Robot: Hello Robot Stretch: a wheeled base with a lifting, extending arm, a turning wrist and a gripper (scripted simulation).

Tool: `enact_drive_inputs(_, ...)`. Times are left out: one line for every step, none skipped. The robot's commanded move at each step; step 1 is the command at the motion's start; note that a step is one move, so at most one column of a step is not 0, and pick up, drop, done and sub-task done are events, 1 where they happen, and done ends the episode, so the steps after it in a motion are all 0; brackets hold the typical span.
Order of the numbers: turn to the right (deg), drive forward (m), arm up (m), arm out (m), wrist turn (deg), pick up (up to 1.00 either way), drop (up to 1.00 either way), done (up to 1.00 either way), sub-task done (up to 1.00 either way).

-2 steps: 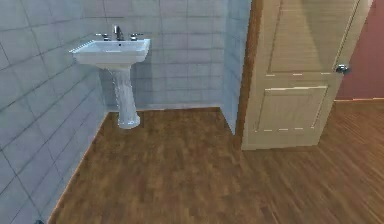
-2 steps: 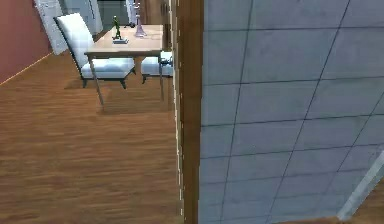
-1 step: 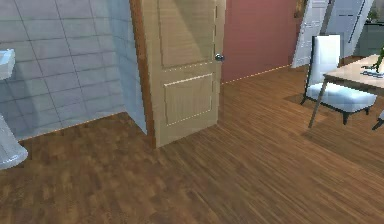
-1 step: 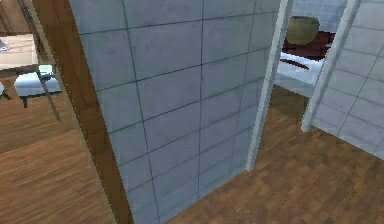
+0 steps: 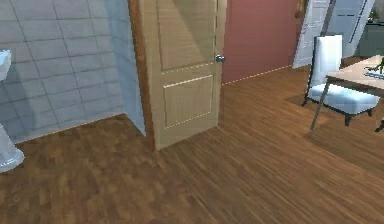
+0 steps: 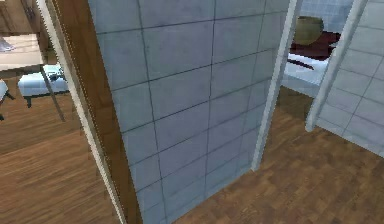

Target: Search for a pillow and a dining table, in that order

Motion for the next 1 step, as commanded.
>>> enact_drive_inputs(9.0, 0.00, 0.00, 0.00, 0.0, 0.00, 0.00, 0.00, 0.00)
